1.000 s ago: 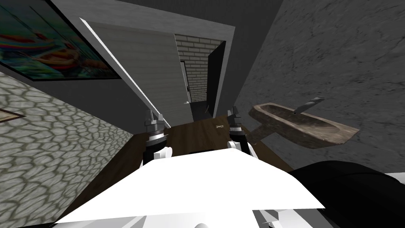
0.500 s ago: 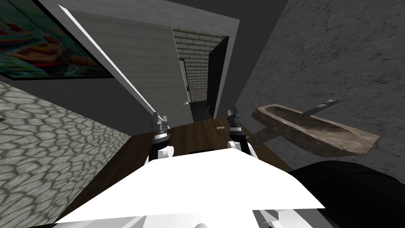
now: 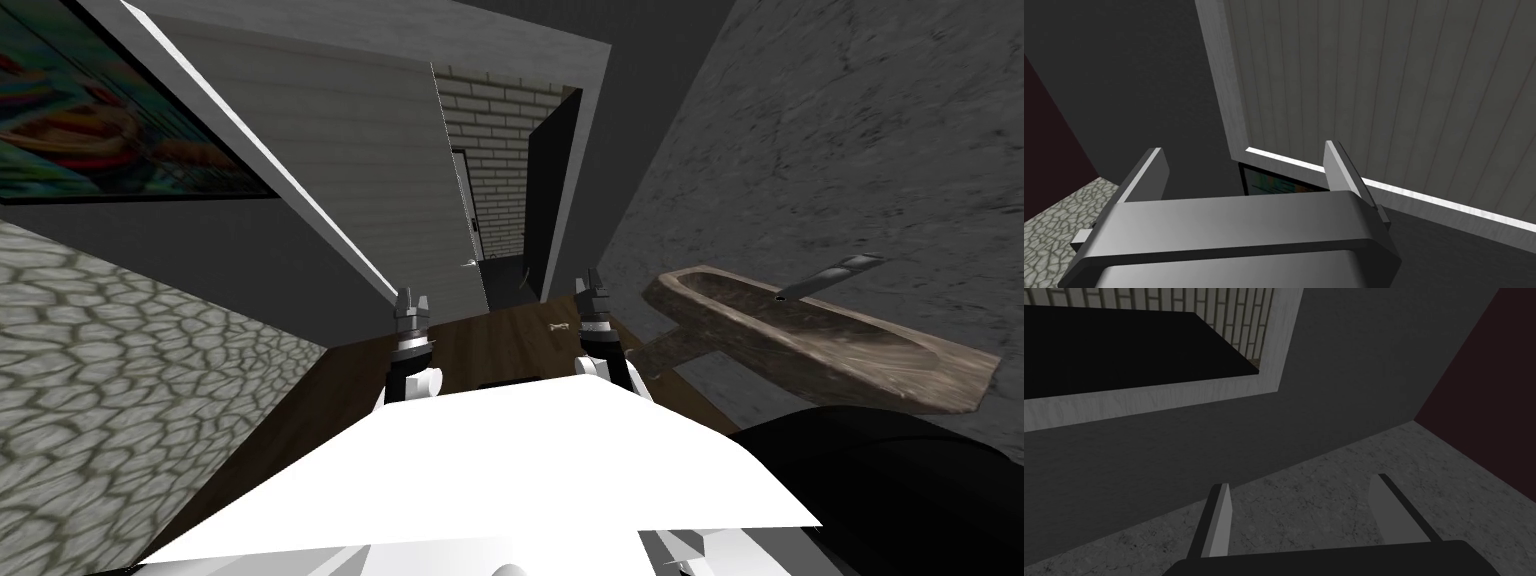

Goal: Push the door open

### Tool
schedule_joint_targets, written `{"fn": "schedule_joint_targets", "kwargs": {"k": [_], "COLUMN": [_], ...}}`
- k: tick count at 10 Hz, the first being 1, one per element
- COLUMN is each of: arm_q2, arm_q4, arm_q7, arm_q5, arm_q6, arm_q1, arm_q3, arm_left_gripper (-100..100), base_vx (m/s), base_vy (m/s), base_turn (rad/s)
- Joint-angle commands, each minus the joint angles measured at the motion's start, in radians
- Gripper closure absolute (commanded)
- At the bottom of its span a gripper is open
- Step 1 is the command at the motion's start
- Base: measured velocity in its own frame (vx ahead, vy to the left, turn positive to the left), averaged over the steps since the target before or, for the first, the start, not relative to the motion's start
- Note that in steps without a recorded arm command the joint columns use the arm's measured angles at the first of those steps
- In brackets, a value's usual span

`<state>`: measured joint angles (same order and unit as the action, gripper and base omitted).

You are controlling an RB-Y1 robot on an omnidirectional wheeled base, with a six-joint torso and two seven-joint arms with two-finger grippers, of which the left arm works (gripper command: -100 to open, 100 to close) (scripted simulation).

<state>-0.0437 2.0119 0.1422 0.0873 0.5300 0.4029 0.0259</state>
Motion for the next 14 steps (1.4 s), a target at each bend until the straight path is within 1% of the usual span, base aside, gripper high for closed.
{"fn": "schedule_joint_targets", "kwargs": {"k": [1,9,14], "arm_q2": [-0.005,-0.032,-0.046], "arm_q4": [-0.034,-0.227,-0.358], "arm_q7": [-0.002,-0.015,-0.024], "arm_q5": [0.004,0.028,0.044], "arm_q6": [0.004,0.041,0.067], "arm_q1": [-0.015,-0.089,-0.14], "arm_q3": [0.0,-0.003,-0.006], "arm_left_gripper": [-100,-100,-100], "base_vx": [0.078,0.099,0.1], "base_vy": [-0.004,-0.002,-0.001], "base_turn": [0.0,0.0,0.001]}}
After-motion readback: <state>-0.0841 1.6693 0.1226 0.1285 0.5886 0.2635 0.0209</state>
